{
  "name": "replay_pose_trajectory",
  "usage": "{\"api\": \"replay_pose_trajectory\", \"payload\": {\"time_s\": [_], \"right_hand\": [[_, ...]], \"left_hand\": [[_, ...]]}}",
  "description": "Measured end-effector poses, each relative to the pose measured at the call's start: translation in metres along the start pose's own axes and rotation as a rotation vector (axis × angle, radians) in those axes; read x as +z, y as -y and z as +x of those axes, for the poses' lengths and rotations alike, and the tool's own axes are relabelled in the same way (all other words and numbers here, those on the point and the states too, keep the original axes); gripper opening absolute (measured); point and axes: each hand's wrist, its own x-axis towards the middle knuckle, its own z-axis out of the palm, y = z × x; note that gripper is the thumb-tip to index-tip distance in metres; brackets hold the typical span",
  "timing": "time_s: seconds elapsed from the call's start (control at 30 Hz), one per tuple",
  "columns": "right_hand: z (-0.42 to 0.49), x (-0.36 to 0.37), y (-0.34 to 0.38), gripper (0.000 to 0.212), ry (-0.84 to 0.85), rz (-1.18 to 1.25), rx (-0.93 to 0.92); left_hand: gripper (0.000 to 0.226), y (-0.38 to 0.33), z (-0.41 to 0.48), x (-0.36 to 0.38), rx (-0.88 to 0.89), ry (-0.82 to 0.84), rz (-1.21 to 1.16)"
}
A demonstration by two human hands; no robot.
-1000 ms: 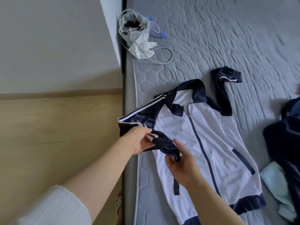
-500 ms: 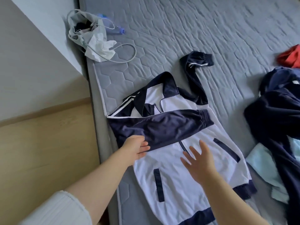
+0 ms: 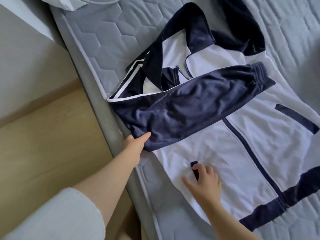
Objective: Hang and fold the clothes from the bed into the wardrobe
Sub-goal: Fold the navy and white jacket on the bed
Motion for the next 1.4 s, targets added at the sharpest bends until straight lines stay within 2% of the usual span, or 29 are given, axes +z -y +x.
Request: {"api": "replay_pose_trajectory", "payload": {"time_s": [0.07,0.17,0.23,0.3,0.47,0.57,0.73,0.77,0.83,0.9,0.93,1.03,1.1,1.13,1.2,1.3,1.33,1.4], "right_hand": [[-0.011,0.009,-0.018,0.064,0.048,-0.315,-0.081],[-0.016,0.012,-0.036,0.064,-0.025,-0.525,-0.148],[-0.013,0.01,-0.04,0.055,-0.012,-0.482,-0.106],[-0.009,0.008,-0.038,0.044,0.076,-0.385,-0.068],[-0.029,0.017,-0.031,0.029,0.311,-0.252,-0.132],[-0.056,0.04,-0.018,0.02,0.445,-0.136,-0.151],[-0.069,0.067,-0.001,0.013,0.633,-0.007,-0.136],[-0.062,0.064,0.006,0.013,0.619,0.022,-0.107],[-0.043,0.048,0.02,0.015,0.483,0.068,-0.064],[-0.025,0.024,0.04,0.007,0.299,0.137,-0.048],[-0.016,0.011,0.051,0.006,0.214,0.175,-0.05],[0.012,-0.02,0.082,0.016,0.07,0.292,-0.083],[0.028,-0.032,0.1,0.011,0.041,0.364,-0.067],[0.035,-0.036,0.106,0.01,0.032,0.392,-0.055],[0.047,-0.038,0.115,0.01,0.022,0.449,-0.051],[0.061,-0.039,0.119,0.013,0.019,0.481,-0.028],[0.064,-0.04,0.119,0.015,0.019,0.495,-0.016],[0.07,-0.043,0.118,0.015,-0.007,0.559,0.013]], "left_hand": [[0.028,0.004,-0.001,0.002,0.056,0.078,-0.05],[0.019,0.009,-0.005,0.001,0.067,0.111,-0.166],[0.029,0.01,-0.009,-0.006,0.09,0.065,-0.111],[0.043,0.012,-0.011,-0.017,0.127,0.018,-0.022],[0.061,0.021,-0.018,-0.046,0.158,-0.06,0.098],[0.062,0.028,-0.016,-0.075,0.175,-0.12,0.171],[0.065,0.03,-0.01,-0.112,0.046,-0.139,0.324],[0.061,0.025,-0.012,-0.114,0.06,-0.149,0.377],[0.051,0.01,-0.016,-0.108,0.185,-0.254,0.51],[0.045,-0.009,-0.023,-0.098,0.406,-0.348,0.615],[0.045,-0.02,-0.027,-0.091,0.526,-0.342,0.651],[0.065,-0.052,-0.033,-0.063,0.793,-0.221,0.876],[0.081,-0.073,-0.026,-0.046,0.803,-0.195,1.056],[0.086,-0.083,-0.02,-0.039,0.727,-0.173,1.073],[0.089,-0.101,-0.01,-0.027,0.53,-0.088,0.917],[0.076,-0.125,-0.004,-0.015,0.452,-0.081,0.529],[0.066,-0.135,-0.001,-0.011,0.409,-0.085,0.335],[0.049,-0.16,-0.001,-0.009,0.269,0.037,-0.213]]}}
